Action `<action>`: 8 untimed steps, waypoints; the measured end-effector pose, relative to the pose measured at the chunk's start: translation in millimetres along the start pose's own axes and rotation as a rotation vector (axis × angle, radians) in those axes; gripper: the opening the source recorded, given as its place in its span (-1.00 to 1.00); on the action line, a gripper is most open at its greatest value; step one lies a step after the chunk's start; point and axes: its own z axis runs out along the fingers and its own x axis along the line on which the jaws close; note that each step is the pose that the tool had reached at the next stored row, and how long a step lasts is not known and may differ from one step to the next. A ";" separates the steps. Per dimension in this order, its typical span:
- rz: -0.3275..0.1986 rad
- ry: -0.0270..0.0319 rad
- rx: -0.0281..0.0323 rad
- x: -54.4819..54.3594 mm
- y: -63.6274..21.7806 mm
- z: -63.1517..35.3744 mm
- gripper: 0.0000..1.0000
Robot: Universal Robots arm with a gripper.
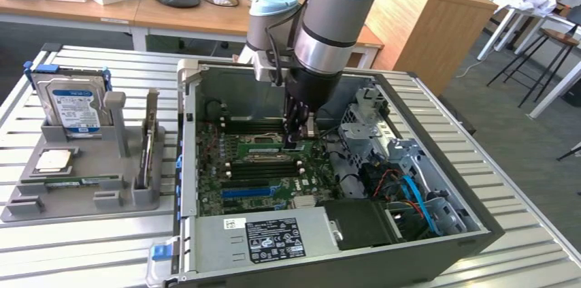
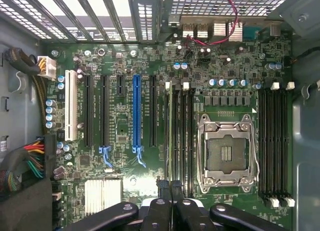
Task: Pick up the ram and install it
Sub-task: 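Insert the ram into the slot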
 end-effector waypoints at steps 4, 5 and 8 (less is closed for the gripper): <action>0.000 0.0001 0.0000 0.1 0.0 -0.1 -0.76; 0.000 0.0001 0.0000 0.1 0.0 0.0 -0.76; 0.000 0.0001 0.0000 0.1 0.0 0.0 -0.76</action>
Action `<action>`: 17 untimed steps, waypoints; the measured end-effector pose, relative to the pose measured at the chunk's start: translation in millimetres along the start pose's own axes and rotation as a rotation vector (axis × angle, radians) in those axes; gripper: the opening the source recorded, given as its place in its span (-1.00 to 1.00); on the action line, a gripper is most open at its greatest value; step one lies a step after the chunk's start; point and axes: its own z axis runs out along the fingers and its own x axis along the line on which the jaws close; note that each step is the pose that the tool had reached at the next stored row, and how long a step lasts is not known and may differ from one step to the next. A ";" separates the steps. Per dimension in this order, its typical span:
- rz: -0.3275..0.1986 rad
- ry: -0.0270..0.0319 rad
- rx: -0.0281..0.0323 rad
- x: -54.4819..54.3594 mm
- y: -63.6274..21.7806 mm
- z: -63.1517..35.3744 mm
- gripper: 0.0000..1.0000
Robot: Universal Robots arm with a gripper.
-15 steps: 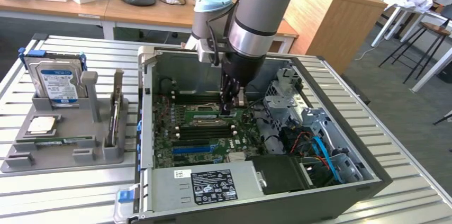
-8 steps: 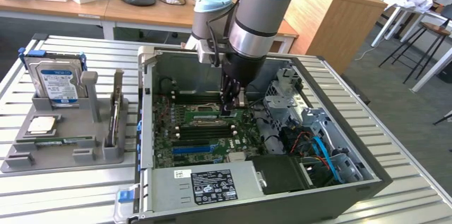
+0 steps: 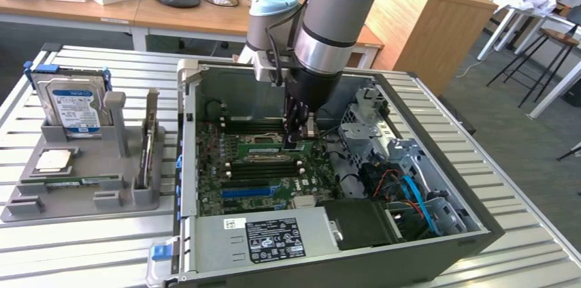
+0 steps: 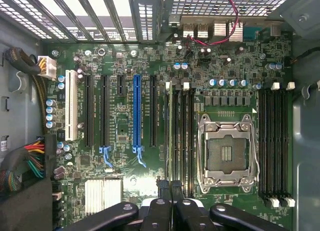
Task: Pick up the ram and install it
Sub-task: 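Insert the ram into the slot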
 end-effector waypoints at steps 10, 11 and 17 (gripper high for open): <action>0.000 -0.0001 0.0000 0.2 0.0 6.9 -0.76; 0.000 0.0000 0.0000 0.3 0.0 7.6 -0.76; 0.000 0.0000 0.0000 0.5 -0.2 14.2 -0.76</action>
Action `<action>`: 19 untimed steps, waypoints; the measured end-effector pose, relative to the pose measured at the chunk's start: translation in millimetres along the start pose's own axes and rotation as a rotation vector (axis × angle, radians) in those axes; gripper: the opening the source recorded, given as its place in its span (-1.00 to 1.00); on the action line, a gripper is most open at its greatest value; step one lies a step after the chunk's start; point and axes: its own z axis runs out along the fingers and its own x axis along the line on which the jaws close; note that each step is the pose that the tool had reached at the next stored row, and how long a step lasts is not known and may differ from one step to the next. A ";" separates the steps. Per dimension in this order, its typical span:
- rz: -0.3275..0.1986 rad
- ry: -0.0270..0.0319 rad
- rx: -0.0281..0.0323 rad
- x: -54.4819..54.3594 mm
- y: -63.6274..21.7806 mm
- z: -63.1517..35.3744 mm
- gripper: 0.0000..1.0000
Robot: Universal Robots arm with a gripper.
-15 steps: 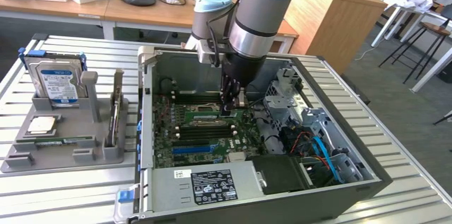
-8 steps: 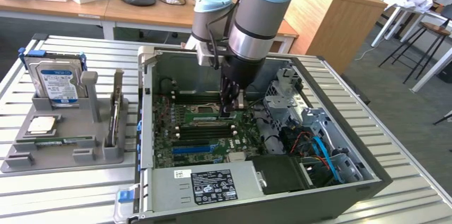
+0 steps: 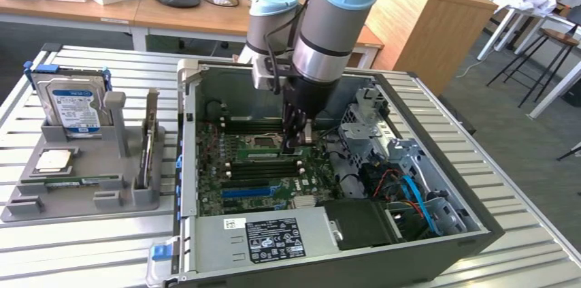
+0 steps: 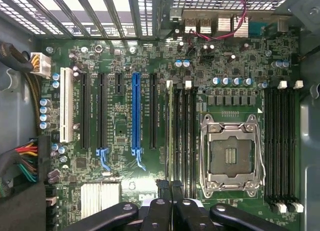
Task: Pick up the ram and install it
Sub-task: 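Insert the ram into the slot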
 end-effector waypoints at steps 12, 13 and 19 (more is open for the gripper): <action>0.000 -0.0001 0.0000 0.4 -0.3 12.3 -0.76; 0.000 0.0000 0.0000 0.4 -0.3 13.1 -0.76; 0.000 -0.0001 0.0000 0.6 -0.4 18.0 -0.76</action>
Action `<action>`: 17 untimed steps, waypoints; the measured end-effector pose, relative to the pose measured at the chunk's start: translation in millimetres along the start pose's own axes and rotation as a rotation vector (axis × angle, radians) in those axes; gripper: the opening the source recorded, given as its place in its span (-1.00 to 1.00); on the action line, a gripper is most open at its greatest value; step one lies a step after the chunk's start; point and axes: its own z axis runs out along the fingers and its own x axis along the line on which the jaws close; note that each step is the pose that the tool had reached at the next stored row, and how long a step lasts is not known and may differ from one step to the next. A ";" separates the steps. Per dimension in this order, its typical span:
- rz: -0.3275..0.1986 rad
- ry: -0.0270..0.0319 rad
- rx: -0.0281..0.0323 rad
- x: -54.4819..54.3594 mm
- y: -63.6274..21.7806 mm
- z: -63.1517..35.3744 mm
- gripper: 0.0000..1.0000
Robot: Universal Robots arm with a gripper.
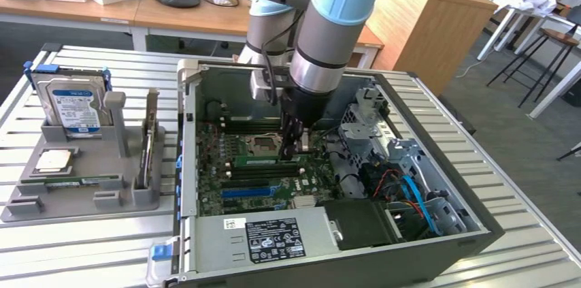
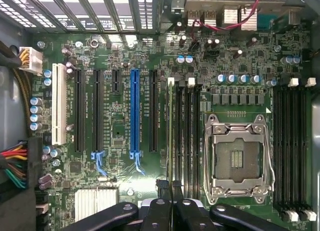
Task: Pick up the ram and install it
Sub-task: 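Insert the ram into the slot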
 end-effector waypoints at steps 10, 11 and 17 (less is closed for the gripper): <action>0.000 -0.0003 0.0001 -0.9 0.2 1.6 -0.76; 0.000 0.0001 0.0000 -1.5 0.3 1.6 -0.76; 0.000 0.0000 0.0000 -5.4 1.7 2.5 -0.76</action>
